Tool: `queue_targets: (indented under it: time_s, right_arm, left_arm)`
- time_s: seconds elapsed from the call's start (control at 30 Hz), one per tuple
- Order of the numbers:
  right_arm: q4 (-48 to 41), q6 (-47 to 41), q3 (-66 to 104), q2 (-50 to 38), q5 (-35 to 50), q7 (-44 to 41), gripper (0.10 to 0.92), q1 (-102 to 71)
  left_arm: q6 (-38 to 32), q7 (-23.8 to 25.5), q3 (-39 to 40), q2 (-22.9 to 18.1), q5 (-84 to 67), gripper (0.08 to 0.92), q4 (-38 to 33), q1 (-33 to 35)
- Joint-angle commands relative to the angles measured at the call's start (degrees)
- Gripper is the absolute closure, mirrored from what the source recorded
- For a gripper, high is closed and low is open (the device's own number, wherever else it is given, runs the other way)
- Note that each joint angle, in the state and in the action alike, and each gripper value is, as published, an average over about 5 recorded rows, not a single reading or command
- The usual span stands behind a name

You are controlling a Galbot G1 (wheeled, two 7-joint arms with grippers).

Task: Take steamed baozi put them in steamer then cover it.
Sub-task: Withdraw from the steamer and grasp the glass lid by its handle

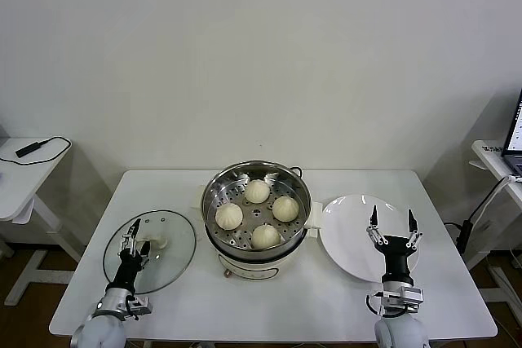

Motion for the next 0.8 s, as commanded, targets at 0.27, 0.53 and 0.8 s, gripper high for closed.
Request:
queue_targets:
  time_s: [0.27,0.53,0.8]
  right_arm:
    - [0.2,-0.3,0.2,0.4,-1.0,0.0,0.203,0.1]
    - [0.3,-0.7,0.1,0.2,-1.1,0.0,0.203,0.7]
    - [0.6,-1.1,-0.2,0.2,-1.3,0.1,0.203,1.1]
  left_arm:
    - [-0.2,-0.2,0.9,-0.3,0.4,0.183,3.6,-3.8]
    - [-0.2,0.3,0.9,-0.3,-0.1,0.381,4.9,-3.9]
    - [-0.4,0.9,0.9,-0.2,-1.5,0.614,4.9,-3.7]
